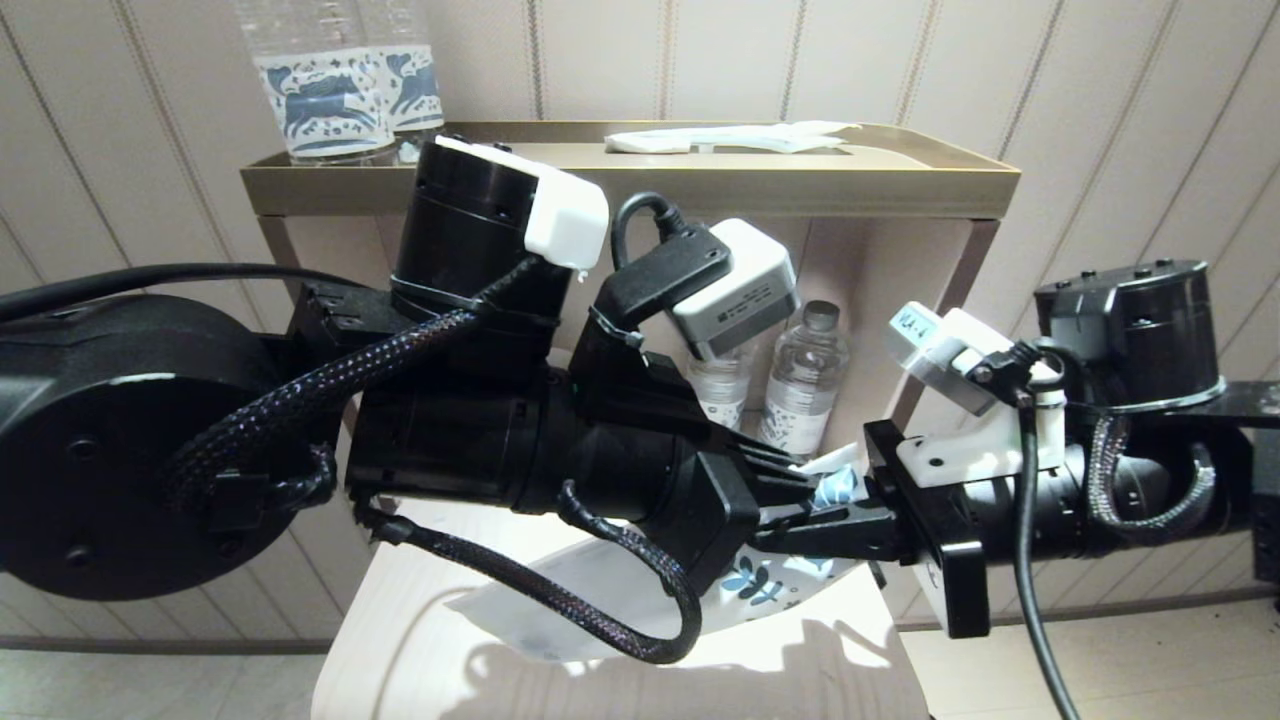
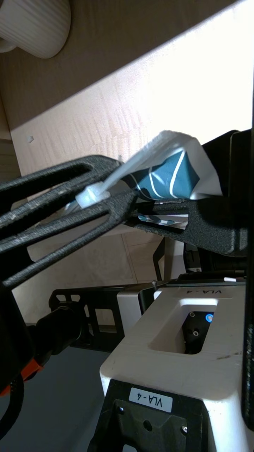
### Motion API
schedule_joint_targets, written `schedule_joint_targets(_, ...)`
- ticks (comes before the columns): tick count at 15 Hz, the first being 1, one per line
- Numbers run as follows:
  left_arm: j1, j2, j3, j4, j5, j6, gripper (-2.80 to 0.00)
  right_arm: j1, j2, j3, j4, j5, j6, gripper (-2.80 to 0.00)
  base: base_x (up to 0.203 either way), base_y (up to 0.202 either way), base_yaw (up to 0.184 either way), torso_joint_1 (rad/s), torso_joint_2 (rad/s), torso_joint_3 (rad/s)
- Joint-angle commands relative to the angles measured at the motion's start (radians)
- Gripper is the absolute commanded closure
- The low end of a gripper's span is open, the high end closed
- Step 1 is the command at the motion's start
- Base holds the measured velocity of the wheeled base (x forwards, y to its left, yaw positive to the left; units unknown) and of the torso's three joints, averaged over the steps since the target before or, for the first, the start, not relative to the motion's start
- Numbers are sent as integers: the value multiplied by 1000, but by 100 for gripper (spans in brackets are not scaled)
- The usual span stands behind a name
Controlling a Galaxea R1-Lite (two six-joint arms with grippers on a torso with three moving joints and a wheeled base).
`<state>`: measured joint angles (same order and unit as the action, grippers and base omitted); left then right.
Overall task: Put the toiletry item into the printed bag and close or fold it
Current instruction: Close the strorage bag and place it on the desk
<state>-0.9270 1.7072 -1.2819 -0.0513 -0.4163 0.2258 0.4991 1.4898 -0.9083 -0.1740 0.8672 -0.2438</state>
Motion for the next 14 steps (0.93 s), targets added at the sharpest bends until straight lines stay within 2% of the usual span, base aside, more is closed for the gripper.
schedule_joint_targets(1,-1,0,9,3,-4,10,0,-1,0,-1,-4,6,-2,0,0,0,0,0,0,0)
schedule_joint_targets(3,-4,0,15,2,-4,12,0,-1,1,8,-7,4,-20,0,0,0,0,0,0,0)
schedule_joint_targets(4,-4,0,15,2,-4,12,0,-2,2,9,-5,6,-34,-280,0,0,0,0,0,0)
schedule_joint_targets(10,-11,-3,16,4,-6,12,0,-4,21,6,-12,7,-35,-280,0,0,0,0,0,0)
schedule_joint_targets(14,-19,-6,26,-1,-7,12,0,-5,33,-30,-6,14,-65,-280,0,0,0,0,0,0)
